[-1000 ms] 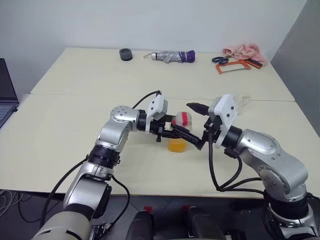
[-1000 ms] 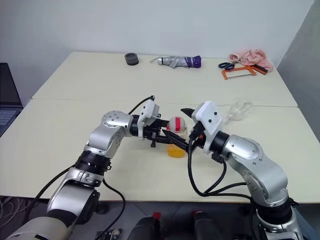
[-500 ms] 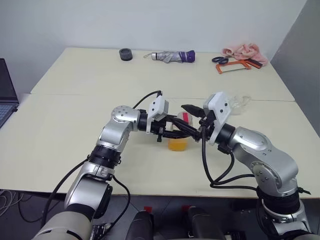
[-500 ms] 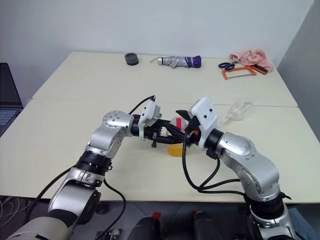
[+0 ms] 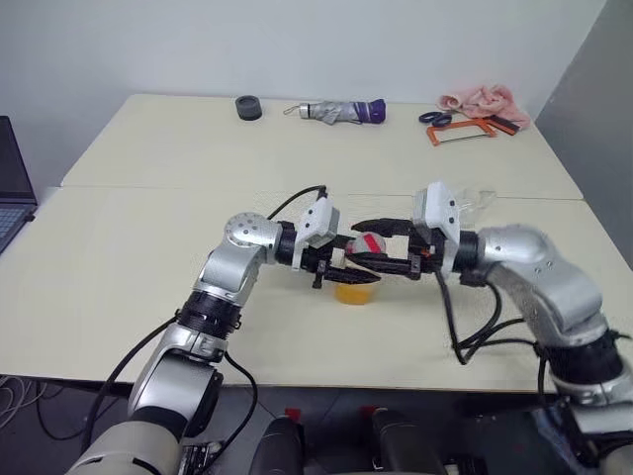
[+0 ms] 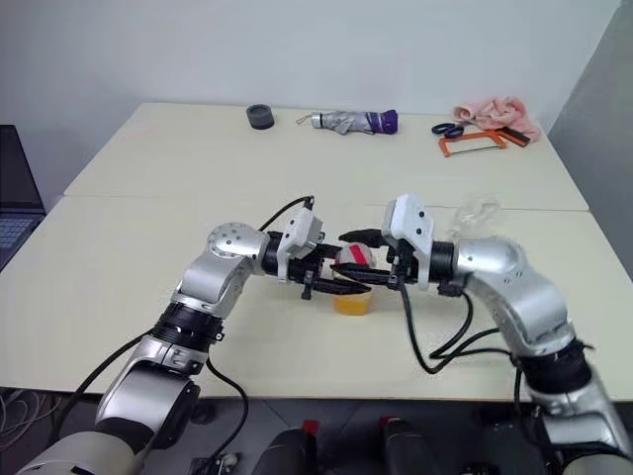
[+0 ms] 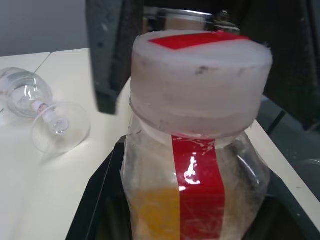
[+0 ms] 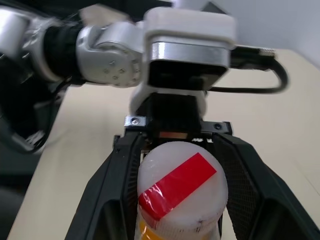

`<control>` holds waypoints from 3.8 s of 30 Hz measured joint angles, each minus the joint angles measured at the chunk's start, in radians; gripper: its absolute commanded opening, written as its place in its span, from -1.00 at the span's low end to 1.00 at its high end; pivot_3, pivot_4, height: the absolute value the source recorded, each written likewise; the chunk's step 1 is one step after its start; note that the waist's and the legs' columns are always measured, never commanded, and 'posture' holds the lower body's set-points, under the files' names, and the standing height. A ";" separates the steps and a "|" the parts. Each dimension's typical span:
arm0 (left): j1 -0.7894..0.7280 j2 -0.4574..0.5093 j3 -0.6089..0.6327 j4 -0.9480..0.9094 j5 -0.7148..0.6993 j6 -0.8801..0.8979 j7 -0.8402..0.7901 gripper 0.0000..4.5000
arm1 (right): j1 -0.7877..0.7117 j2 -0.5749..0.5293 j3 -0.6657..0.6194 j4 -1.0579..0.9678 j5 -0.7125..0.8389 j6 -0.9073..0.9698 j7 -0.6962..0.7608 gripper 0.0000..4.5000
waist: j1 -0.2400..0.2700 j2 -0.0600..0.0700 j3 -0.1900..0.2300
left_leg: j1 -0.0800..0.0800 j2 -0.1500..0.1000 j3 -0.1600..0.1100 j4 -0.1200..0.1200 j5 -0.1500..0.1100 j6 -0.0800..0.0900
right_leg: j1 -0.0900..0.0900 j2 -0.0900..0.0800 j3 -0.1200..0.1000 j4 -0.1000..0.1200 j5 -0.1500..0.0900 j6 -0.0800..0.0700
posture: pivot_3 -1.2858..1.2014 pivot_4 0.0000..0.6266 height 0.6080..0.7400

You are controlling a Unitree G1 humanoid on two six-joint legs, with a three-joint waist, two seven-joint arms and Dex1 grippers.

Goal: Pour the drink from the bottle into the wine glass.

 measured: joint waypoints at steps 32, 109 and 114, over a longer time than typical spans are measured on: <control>-0.049 -0.058 0.059 0.128 0.016 -0.040 0.123 -0.17 | 0.325 0.388 -0.052 -0.493 -0.103 0.347 -0.938 0.83 | 0.001 0.001 0.001 | -0.002 0.000 -0.001 0.000 0.000 0.000 | -0.001 0.000 0.001 0.000 0.000 0.000 | 0.03 -0.52 1.00; -0.152 -0.122 0.080 0.317 0.073 -0.157 0.089 -0.18 | 0.288 0.494 -0.051 -0.485 -0.181 0.443 -1.102 0.27 | 0.000 0.003 0.003 | -0.002 0.000 0.000 0.000 0.000 0.000 | -0.001 0.000 0.001 0.000 -0.001 -0.001 | 0.03 -0.52 1.00; -0.155 -0.120 0.080 0.319 0.081 -0.158 0.086 -0.18 | 0.303 0.515 -0.051 -0.483 -0.182 0.435 -1.097 -0.16 | 0.000 0.003 0.003 | -0.002 0.000 0.000 0.000 0.000 0.000 | -0.001 0.000 0.001 0.000 -0.001 -0.001 | 0.03 -0.52 1.00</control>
